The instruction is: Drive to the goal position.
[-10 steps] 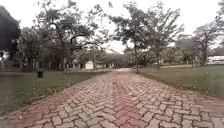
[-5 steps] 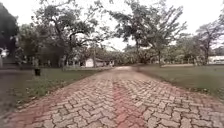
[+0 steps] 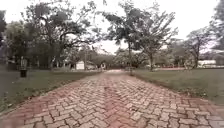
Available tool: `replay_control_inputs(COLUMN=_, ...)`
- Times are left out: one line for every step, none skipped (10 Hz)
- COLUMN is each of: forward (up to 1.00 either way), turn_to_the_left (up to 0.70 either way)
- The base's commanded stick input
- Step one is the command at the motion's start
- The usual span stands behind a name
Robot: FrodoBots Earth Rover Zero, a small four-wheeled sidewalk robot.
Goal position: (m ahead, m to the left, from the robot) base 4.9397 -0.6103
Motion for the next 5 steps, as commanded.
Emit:
replay_control_inputs(forward=0.70, turn_to_the_left=0.00)
replay_control_inputs(forward=0.70, turn_to_the_left=0.00)
replay_control_inputs(forward=0.70, turn_to_the_left=0.00)
replay_control_inputs(forward=0.70, turn_to_the_left=0.00)
replay_control_inputs(forward=0.70, turn_to_the_left=0.00)
